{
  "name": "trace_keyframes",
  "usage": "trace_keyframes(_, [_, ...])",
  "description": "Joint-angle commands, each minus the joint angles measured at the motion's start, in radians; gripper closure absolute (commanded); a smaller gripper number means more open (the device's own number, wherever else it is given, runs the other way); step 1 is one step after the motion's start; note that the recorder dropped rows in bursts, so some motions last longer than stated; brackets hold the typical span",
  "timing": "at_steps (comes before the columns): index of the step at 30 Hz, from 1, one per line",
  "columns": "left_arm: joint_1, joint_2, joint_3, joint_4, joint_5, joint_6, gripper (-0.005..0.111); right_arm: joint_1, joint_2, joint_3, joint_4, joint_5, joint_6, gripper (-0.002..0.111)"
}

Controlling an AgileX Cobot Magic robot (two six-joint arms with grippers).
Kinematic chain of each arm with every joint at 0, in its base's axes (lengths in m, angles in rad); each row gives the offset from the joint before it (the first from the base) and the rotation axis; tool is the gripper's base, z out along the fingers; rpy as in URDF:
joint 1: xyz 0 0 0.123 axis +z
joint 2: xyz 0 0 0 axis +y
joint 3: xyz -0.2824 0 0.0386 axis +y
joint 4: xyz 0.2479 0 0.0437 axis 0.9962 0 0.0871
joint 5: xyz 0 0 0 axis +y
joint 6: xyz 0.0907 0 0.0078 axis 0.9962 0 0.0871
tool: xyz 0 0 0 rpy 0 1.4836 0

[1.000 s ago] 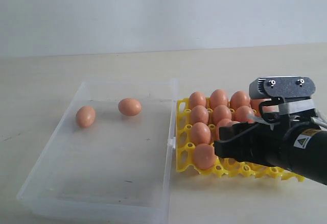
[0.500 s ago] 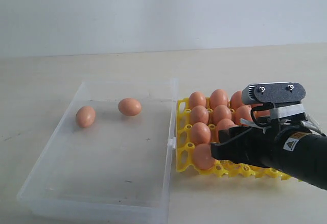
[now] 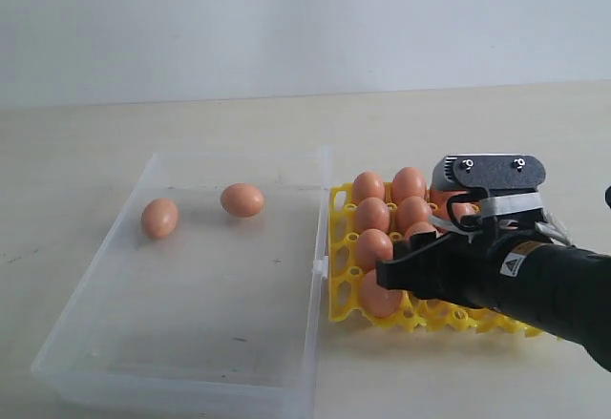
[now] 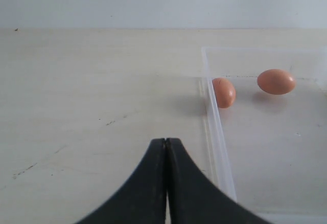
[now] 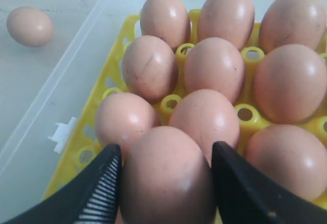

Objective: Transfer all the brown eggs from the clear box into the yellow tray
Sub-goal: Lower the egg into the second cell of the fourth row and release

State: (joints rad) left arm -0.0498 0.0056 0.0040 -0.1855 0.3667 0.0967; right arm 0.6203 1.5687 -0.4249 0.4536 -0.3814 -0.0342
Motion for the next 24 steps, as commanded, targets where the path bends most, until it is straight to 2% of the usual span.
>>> trace_keyframes(1, [0.001, -0.006, -0.004, -0.002, -0.004, 0.002, 0.107, -0.006, 0.025, -0.009, -0.015, -0.011, 0.004, 0.108])
trace_keyframes(10, [0.001, -0.006, -0.004, -0.002, -0.004, 0.002, 0.107, -0.006, 0.042, -0.009, -0.015, -0.011, 0.000, 0.108])
trace_keyframes(12, [0.001, -0.006, -0.004, -0.002, -0.004, 0.002, 0.107, -0.006, 0.042, -0.009, -0.015, -0.011, -0.002, 0.105])
trace_keyframes(15, [0.001, -0.006, -0.004, -0.002, -0.004, 0.002, 0.107, -0.006, 0.042, -0.009, -0.015, -0.007, -0.009, 0.093])
trace_keyframes(21, [0.001, -0.006, -0.004, -0.002, -0.004, 0.002, 0.107, -0.006, 0.026, -0.009, -0.010, 0.026, -0.009, 0.059])
trace_keyframes(24, [0.001, -0.006, -0.004, -0.002, -0.004, 0.002, 0.107, -0.006, 0.022, -0.009, -0.003, 0.035, -0.009, 0.051])
